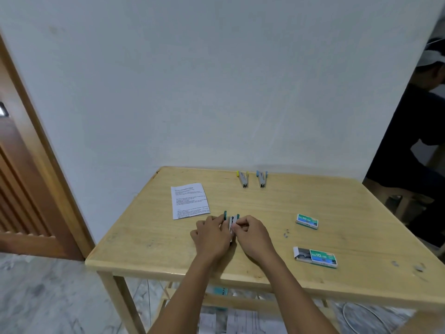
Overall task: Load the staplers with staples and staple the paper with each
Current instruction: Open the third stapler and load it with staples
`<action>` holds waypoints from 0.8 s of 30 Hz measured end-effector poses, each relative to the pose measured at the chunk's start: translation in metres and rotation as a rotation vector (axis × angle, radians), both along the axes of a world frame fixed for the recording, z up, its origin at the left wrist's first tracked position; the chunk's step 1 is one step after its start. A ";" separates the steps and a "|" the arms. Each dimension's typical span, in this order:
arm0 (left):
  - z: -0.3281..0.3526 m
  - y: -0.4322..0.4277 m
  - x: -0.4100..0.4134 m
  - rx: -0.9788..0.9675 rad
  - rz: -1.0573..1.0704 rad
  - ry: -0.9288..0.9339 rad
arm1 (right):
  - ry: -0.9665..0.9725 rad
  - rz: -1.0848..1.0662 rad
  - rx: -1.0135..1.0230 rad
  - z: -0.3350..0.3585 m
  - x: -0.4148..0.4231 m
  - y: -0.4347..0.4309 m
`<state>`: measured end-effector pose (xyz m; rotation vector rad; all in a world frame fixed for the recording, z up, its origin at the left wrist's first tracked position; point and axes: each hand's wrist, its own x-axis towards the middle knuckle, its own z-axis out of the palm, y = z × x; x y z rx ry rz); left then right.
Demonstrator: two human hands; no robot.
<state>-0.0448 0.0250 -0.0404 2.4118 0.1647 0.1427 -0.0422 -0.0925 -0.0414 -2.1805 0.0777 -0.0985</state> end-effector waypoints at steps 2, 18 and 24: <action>0.002 0.002 -0.001 -0.067 -0.008 -0.004 | 0.002 0.000 0.021 0.000 0.000 0.000; 0.026 -0.007 -0.040 -0.789 -0.264 -0.067 | -0.062 0.141 0.581 0.021 -0.024 -0.016; 0.018 -0.012 -0.038 -0.750 -0.228 -0.123 | -0.063 0.140 0.634 0.015 -0.022 -0.020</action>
